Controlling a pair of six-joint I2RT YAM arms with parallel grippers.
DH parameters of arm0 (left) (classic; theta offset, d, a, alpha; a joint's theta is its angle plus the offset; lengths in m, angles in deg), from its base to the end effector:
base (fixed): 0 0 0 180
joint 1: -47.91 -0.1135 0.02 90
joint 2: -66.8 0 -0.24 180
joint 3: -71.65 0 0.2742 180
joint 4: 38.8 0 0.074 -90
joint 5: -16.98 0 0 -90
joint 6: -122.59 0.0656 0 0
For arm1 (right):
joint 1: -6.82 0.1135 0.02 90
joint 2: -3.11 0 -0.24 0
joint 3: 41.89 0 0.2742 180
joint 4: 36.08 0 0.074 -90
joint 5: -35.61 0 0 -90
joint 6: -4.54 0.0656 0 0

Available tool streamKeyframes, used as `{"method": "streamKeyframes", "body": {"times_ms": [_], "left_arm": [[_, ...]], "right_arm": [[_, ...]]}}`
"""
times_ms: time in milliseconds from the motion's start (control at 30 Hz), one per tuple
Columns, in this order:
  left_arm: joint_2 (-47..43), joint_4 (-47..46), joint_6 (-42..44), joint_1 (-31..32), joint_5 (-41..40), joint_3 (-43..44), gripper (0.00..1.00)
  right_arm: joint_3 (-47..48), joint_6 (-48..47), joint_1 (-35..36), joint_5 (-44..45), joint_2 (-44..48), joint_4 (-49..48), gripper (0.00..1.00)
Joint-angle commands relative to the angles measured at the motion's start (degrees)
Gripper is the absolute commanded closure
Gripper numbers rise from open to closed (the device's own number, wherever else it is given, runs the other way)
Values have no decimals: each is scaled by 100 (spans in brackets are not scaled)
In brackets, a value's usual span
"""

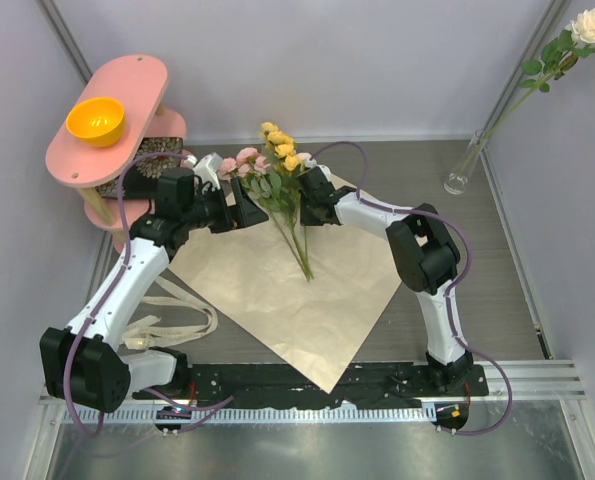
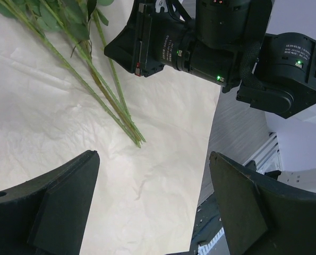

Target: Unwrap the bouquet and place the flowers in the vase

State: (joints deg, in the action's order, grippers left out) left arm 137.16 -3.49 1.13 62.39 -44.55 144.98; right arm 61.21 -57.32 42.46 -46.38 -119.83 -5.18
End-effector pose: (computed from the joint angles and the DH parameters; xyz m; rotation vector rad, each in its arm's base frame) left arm 0.3063 -0.1114 0.2833 -0.0210 2.2248 -0.9880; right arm 0.4087 0.2818 0.1143 -0.1000 2.4691 0.3186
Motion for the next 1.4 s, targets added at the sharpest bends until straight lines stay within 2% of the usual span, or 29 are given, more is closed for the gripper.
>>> {"method": "streamKeyframes", "body": {"times_ms": [0, 233, 400, 567, 900, 1000, 1067, 1233, 1333, 1367], "left_arm": [[-111, -272, -18, -33, 247, -13, 11], [-41, -281, -27, -33, 343, -4, 12], [12, -290, -35, -24, 405, -22, 12], [38, -299, -35, -24, 414, -22, 12], [126, -325, -62, -15, 563, -22, 12], [118, -334, -70, -15, 590, -22, 12], [126, -343, -79, -15, 607, -30, 12], [161, -352, -79, -15, 607, -22, 12], [188, -343, -70, -15, 607, -39, 12], [188, -343, -62, -15, 616, -22, 12]], "right_arm": [[201, 25, 40, 95, 6, -60, 83], [271, -19, 49, 139, -29, -77, 84], [341, -54, 49, 262, 32, -60, 92], [324, -238, 22, 824, 559, -33, 99], [17, -942, -92, 2064, 2034, -190, 99], [-658, -995, -110, 1916, 2500, -726, 99], [-827, -977, -110, 1513, 2555, -946, 99], [-829, -775, -127, 1238, 2170, -825, 99], [-320, -731, -171, 1185, 1600, -90, 82], [-135, -731, -215, 1177, 1432, 140, 68]]}}
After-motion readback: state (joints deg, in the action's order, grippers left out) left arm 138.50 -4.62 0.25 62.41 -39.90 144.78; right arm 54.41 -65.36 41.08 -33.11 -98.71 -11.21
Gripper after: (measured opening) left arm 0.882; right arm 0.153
